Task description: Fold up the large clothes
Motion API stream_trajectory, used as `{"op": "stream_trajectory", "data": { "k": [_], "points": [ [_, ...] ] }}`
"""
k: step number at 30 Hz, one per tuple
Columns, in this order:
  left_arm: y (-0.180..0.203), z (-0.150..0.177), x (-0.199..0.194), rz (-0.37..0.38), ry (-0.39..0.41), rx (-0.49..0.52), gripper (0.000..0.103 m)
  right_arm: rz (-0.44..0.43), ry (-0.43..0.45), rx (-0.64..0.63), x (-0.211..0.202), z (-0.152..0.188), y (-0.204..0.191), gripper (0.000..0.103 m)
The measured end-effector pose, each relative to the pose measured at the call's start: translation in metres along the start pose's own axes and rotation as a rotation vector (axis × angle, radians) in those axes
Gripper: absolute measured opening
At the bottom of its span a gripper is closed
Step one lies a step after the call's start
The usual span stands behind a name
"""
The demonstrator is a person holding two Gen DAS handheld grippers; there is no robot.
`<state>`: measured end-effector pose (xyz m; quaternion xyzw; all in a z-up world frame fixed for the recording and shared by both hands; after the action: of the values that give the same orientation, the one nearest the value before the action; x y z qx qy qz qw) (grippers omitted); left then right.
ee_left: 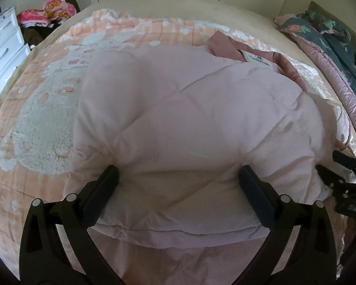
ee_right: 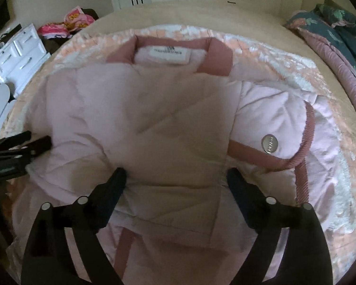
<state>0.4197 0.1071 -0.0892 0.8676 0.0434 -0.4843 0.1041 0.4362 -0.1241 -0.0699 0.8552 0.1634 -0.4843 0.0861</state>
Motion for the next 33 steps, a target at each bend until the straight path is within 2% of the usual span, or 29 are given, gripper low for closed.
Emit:
{"op": "stream_trajectory", "data": {
  "k": [5,9,19,23,33],
  "points": [
    [0.005,0.001,-0.006,-0.015,0.013,0.018,0.095,0.058,-0.001,-0.014,0.014,0.001,-0.007,0.094],
    [0.006,0.001,-0.013,-0.012,0.014,0.023,0.095,0.066,0.008,-0.017,0.019,0.001,-0.006,0.095],
    [0.005,0.002,-0.04,0.056,0.013,-0.032,0.095,0.075,0.008,-0.022,0.019,0.0,-0.007,0.096],
    [0.008,0.009,-0.047,0.081,-0.014,-0.043,0.095,0.085,-0.002,-0.018,0.016,-0.002,-0.009,0.096],
    [0.006,0.014,-0.071,0.096,0.008,-0.048,0.095,0.028,0.0,0.041,-0.01,0.006,-0.001,0.097]
  ]
}}
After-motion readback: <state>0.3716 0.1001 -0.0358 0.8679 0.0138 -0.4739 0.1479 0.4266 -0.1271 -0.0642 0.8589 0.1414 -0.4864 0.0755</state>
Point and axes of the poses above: each gripper's, at about its wrist camera, not at the fingertips, and x roughly the way its jaws point, y to its right, z to its underside, the point moved 1 cm from there along x, roughly the way its jaws point, and after that the axes turned 5 degrees about -x, right-handed, at the moved point
